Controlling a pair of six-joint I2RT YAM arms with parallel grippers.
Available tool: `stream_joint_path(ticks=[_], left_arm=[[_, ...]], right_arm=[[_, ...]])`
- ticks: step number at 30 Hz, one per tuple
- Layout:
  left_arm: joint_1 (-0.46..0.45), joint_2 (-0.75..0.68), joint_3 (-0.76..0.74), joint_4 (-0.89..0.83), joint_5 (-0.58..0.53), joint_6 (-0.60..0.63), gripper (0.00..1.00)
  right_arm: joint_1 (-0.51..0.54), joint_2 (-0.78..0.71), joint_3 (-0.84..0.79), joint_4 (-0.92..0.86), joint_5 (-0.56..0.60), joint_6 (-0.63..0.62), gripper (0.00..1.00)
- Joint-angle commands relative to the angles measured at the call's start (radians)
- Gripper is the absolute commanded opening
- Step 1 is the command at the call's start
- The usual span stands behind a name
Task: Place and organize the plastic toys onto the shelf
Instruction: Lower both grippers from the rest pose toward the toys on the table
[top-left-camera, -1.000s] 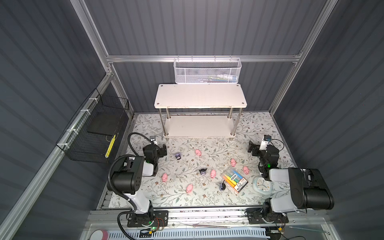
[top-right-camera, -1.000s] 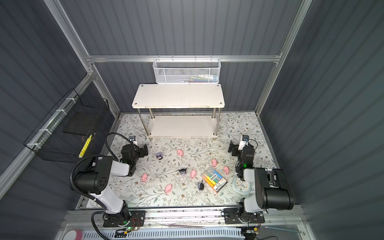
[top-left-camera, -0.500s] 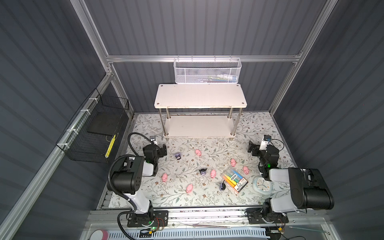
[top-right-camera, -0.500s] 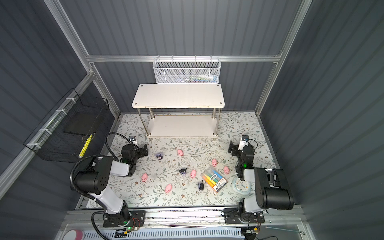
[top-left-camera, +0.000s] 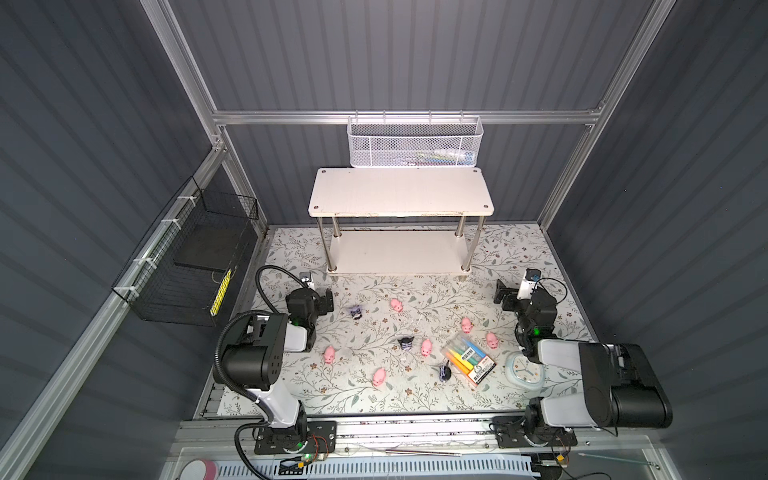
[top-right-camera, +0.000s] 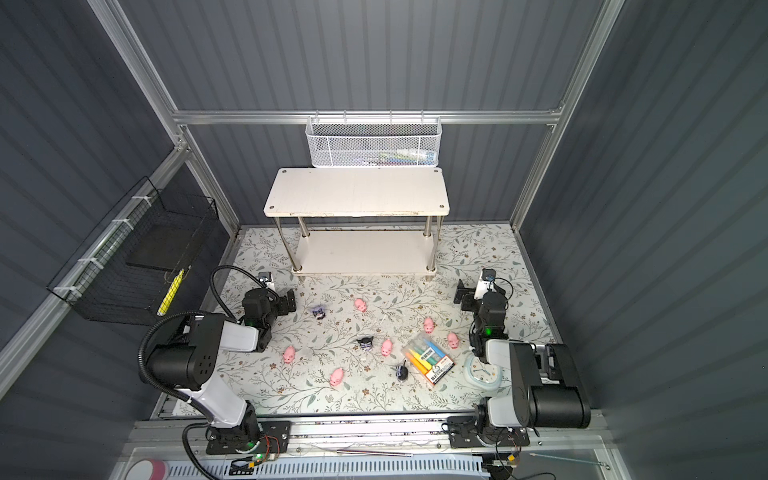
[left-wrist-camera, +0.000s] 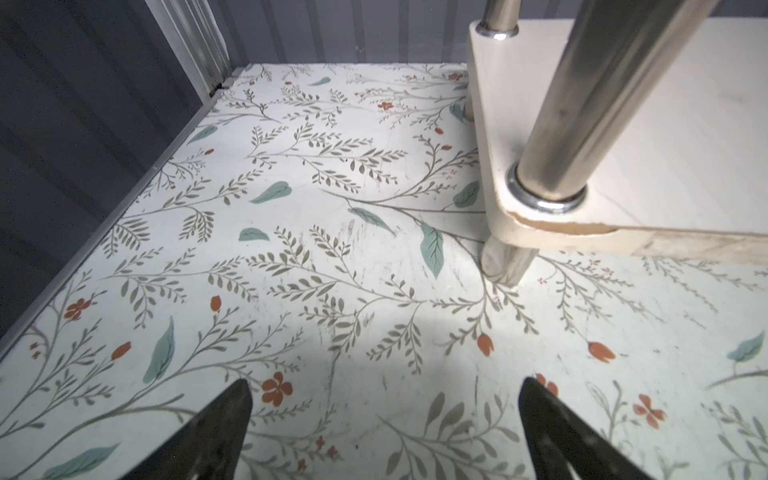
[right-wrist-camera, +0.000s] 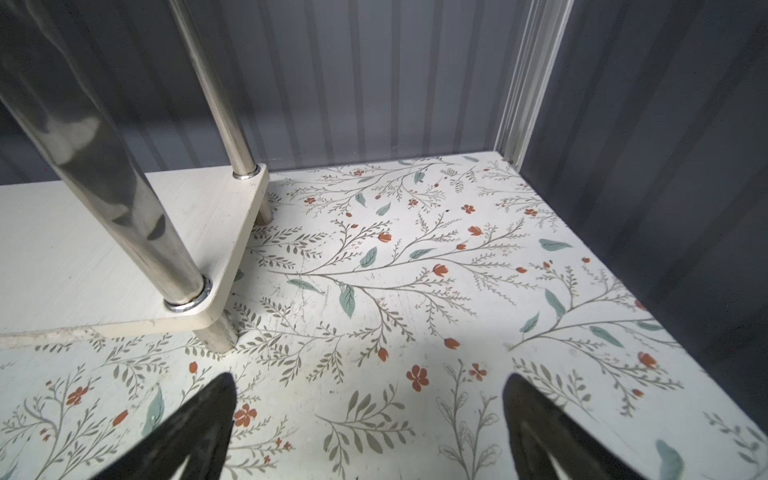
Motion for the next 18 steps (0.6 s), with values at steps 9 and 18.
stream_joint_path(ticks=[9,18], left_arm=[[-0.012,-0.172,0.165,-0.415,-0.092,-0.106,1.0],[-0.185,-0.326,0.244,-0.705,-0.278,-0.177,1.0]], right_arm=[[0.115,-0.225,0.09,-0.419,0.435,0.114,0.99],[0.219,-0.314,0.365,-1.109,0.619,0.49,0.99]])
